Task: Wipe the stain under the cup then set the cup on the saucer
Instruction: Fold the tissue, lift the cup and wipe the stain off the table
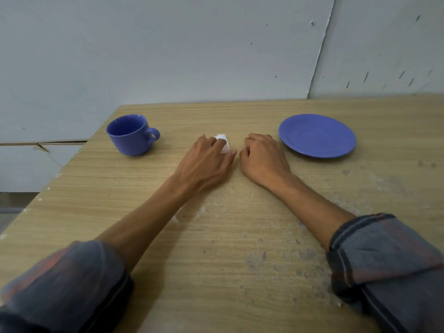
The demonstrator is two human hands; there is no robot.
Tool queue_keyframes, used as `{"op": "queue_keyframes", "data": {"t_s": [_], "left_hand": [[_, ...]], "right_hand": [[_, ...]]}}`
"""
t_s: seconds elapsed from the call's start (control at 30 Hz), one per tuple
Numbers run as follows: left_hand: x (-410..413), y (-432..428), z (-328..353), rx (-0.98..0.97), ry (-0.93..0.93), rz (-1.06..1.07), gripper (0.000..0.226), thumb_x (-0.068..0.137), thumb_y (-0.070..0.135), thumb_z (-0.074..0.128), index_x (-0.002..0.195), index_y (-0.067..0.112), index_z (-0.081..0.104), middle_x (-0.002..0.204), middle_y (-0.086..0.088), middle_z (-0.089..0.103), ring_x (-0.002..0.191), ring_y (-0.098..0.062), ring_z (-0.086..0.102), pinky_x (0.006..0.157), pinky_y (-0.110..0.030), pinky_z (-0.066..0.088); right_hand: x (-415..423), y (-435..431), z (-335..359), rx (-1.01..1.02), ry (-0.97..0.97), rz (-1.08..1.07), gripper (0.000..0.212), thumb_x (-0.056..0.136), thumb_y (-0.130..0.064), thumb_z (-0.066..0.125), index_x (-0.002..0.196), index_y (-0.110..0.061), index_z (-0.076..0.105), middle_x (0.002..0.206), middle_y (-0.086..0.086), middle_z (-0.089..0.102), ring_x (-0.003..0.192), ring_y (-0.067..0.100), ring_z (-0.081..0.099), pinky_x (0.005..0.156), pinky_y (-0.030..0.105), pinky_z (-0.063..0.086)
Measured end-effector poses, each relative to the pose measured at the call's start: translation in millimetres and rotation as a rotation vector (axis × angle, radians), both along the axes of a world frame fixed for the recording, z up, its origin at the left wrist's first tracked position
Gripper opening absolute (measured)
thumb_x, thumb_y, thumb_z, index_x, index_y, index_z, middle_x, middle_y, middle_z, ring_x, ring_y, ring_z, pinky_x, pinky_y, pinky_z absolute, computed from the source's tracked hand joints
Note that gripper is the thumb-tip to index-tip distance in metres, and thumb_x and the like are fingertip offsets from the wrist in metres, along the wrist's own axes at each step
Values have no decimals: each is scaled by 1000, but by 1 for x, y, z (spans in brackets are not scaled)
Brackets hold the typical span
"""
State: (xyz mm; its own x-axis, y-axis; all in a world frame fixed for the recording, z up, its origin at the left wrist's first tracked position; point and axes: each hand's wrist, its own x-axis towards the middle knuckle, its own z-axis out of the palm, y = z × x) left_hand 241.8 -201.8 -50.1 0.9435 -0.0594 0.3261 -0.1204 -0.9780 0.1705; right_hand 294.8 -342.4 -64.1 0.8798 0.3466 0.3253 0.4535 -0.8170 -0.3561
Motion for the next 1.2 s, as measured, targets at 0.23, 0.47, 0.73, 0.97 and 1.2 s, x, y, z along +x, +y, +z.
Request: {"op": "queue_keyframes", "data": {"t_s": [0.23,0.47,0.73,0.97,1.2], "left_hand": [[-9,22,0,120,126,-100,47,102,28,27,116,5,65,126,-11,62,120,-21,56,118,-38,13],[15,16,0,80,202,68,51,103,29,22,111,-3,61,129,-16,59,121,-27,55,118,-45,10],[-31,42,-4,85,111,-199,43,103,25,30,134,7,53,144,-9,50,134,-17,44,116,-35,12],[24,20,4,-36,305,115,51,103,31,16,135,3,45,153,-20,32,141,-28,32,117,-47,14],[-14,35,-4,-8,220,-180,54,103,37,17,146,10,36,155,-6,32,143,-5,22,116,-30,-3]], "right_hand": [[-1,0,1,10,26,2,31,88,-20,38,95,-5,63,109,9,64,106,29,54,94,41,41],[-2,-1,2,-5,28,10,33,88,-21,39,101,-4,64,116,11,64,112,30,53,97,42,40],[-3,0,1,6,27,18,19,87,-22,39,74,-12,50,94,7,62,97,27,54,89,41,42],[0,-1,-1,-43,8,15,31,88,-23,37,97,-7,62,117,8,63,111,27,52,98,42,38],[2,1,-3,-16,2,-4,37,87,-18,39,113,-4,62,125,12,61,118,29,50,101,42,36]]}}
